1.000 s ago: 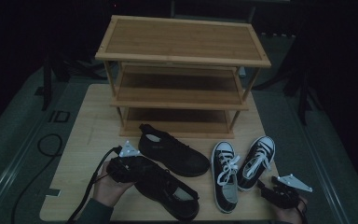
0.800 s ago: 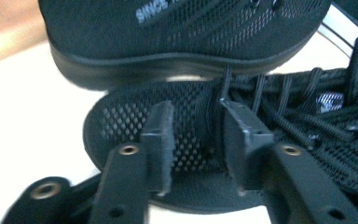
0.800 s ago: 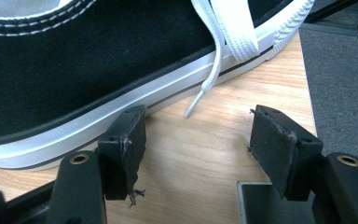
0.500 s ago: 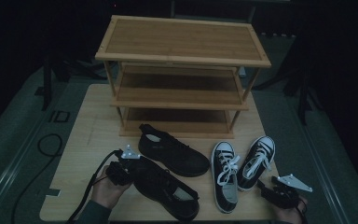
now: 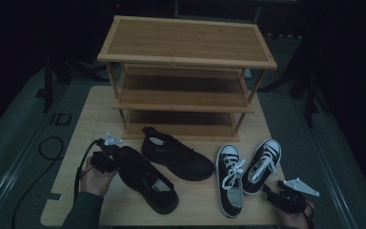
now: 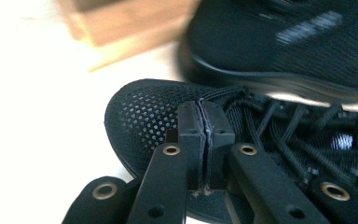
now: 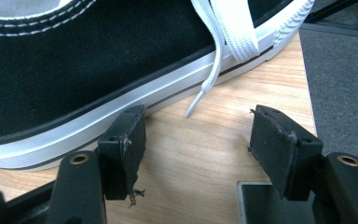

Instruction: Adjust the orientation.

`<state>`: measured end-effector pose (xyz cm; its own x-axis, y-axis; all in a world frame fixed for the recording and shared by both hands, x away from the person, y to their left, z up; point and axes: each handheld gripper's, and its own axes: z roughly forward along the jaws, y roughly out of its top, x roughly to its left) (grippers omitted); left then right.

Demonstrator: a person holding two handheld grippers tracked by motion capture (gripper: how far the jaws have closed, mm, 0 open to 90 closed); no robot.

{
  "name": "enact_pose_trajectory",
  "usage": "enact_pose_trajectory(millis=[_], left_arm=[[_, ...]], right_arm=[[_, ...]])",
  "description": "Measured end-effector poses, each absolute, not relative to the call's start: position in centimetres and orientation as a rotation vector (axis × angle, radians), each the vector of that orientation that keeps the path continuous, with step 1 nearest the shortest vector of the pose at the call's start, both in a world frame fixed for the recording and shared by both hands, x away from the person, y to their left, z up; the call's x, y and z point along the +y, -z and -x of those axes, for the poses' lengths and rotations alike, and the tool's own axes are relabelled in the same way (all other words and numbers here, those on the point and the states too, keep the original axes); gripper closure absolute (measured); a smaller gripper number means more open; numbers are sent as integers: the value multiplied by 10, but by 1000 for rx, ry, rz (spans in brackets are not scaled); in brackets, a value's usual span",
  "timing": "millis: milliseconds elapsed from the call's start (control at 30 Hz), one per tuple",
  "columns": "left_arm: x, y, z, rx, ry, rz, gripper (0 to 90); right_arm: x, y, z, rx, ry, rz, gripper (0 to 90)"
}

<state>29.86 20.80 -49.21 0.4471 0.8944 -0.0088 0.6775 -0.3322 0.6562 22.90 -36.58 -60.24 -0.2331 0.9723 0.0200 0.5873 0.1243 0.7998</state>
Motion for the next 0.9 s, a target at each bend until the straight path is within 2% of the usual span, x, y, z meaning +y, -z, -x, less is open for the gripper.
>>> enact_pose_trajectory(millis=[167, 300, 333, 367, 400, 567, 700, 900], left_arm=[[216, 485, -322, 1336, -563, -2098, 885], [217, 481, -331, 1364, -557, -2065, 862], [217, 481, -330, 1370, -527, -2048, 782], [217, 480, -330, 1371, -489, -2043, 659], [216, 480, -328, 1368, -477, -2045, 588], [212, 471, -315, 1351, -499, -2013, 392], [210, 466, -307, 1335, -465, -2003, 320], [199, 465, -297, 1312, -430, -2038, 313]], right_arm=[[-366, 602, -229, 1885, -961, -1502, 353], [-366, 602, -229, 1885, -962, -1502, 353], [-366, 602, -229, 1885, -961, -1502, 353], [-366, 602, -229, 1886, -961, -1502, 353], [-366, 602, -229, 1886, -962, -1501, 353], [-366, 602, -229, 1885, -961, -1502, 353], [-366, 602, -229, 1885, -961, -1502, 352], [-366, 602, -229, 1885, -961, -1502, 352]])
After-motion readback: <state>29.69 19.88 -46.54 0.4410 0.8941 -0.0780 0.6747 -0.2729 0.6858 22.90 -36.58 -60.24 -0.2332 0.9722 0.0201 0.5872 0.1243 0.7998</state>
